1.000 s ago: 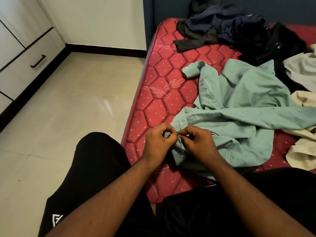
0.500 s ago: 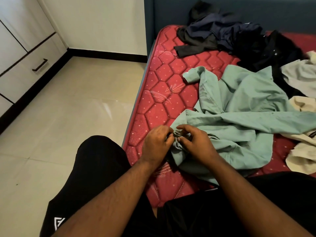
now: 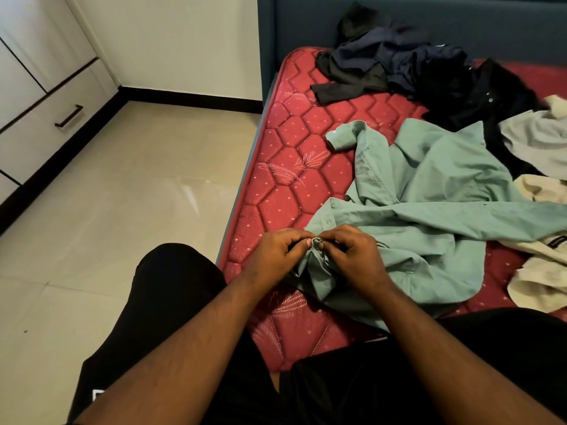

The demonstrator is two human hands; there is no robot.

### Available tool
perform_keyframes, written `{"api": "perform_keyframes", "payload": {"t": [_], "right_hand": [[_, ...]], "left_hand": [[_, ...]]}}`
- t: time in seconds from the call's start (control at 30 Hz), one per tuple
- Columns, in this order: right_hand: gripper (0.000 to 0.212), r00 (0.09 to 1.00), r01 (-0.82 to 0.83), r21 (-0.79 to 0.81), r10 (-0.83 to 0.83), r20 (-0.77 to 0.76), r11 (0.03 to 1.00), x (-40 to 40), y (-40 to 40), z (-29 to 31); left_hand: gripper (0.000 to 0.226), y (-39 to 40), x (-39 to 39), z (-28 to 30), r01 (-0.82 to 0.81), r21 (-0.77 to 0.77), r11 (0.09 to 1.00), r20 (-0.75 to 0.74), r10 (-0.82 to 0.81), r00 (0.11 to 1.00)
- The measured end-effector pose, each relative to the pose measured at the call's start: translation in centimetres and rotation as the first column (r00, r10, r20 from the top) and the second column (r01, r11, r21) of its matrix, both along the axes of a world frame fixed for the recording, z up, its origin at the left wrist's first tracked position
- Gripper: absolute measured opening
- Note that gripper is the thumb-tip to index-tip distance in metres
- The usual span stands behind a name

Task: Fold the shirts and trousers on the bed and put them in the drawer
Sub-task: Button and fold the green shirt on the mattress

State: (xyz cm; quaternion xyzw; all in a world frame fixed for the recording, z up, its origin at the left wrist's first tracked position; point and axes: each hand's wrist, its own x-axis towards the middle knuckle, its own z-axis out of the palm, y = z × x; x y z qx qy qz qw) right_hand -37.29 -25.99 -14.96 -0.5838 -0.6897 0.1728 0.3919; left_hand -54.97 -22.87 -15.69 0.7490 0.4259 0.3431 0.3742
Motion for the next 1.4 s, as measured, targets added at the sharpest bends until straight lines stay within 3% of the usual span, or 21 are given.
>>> {"api": "perform_keyframes", "payload": {"t": [0.13,0.2,0.3,0.4,0.5,0.57,0.63,0.7,0.8,0.83,0.9,0.97,1.03,1.1,1.2,1.4], "right_hand": [[0.018,0.999,-0.038,-0.010,0.038,-0.007,0.999,0.6,-0.1,0.8],[0.027,0.992,-0.078,-0.059,0.083,0.096,0.995,2.0,-0.2,1.3],[0.022,0.948,-0.128,-0.150,0.165,0.273,0.980,3.9,-0.1,1.5],[0.017,0.904,-0.022,-0.122,0.072,0.422,0.992,3.9,-0.3,1.1],[0.025,0.912,0.001,-0.061,0.024,0.408,0.998,3.0,-0.7,0.5],[0.026,0.915,-0.015,-0.024,0.024,0.402,1.000,2.9,-0.7,0.1],[0.024,0.926,-0.046,0.017,0.036,0.375,0.999,2.9,-0.8,0.0],[0.024,0.953,-0.069,0.036,0.055,0.299,0.997,2.9,-0.9,0.3],[0.025,0.970,-0.074,0.065,0.057,0.238,0.995,2.9,-1.2,0.5],[0.022,0.968,-0.082,0.082,0.060,0.242,0.993,3.0,-1.2,0.4],[0.019,0.970,-0.101,0.087,0.078,0.231,0.991,3.2,-1.4,0.1],[0.019,0.976,-0.092,0.092,0.071,0.207,0.992,3.3,-1.2,0.1],[0.017,0.984,-0.067,0.127,0.045,0.171,0.990,3.3,-1.1,0.5],[0.020,0.987,-0.052,0.201,0.019,0.163,0.978,3.1,-1.2,1.1],[0.021,0.991,-0.045,0.255,0.011,0.134,0.966,3.0,-1.4,1.7],[0.013,0.999,-0.017,0.182,0.025,-0.041,0.983,2.7,-1.2,1.2]], "left_hand": [[0.026,0.0,0.4,-0.2,0.031,0.067,0.997,-0.154,-0.021,0.988],[0.029,0.0,0.4,-0.3,-0.032,0.098,0.995,-0.137,0.046,0.989],[0.024,0.0,0.1,0.3,-0.107,0.129,0.986,-0.099,0.121,0.988],[0.025,0.0,-0.3,1.0,-0.090,0.141,0.986,-0.154,0.112,0.982],[0.046,0.6,-0.8,1.8,-0.095,0.068,0.993,-0.291,0.111,0.950],[0.052,1.3,-0.7,3.2,-0.154,0.037,0.987,-0.448,0.154,0.881],[0.043,1.9,0.5,4.7,-0.196,0.031,0.980,-0.459,0.188,0.868],[0.041,2.5,2.3,6.1,-0.194,-0.100,0.976,-0.468,0.126,0.875],[0.032,2.8,4.0,6.5,-0.142,-0.206,0.968,-0.690,-0.041,0.722],[0.023,2.7,4.1,6.2,-0.145,-0.198,0.969,-0.698,-0.036,0.715],[0.011,2.1,3.8,5.4,-0.185,-0.153,0.971,-0.581,0.063,0.811],[0.011,1.1,3.4,4.7,-0.253,-0.158,0.955,-0.284,0.201,0.937],[0.014,0.1,3.3,4.7,-0.284,-0.246,0.927,-0.006,0.291,0.957],[0.017,-0.9,3.4,4.7,-0.271,-0.359,0.893,0.184,0.353,0.917],[0.014,-1.7,3.7,4.6,-0.212,-0.454,0.866,0.293,0.370,0.882],[0.017,-1.9,4.1,4.6,-0.037,-0.534,0.845,0.392,0.286,0.874]]}}
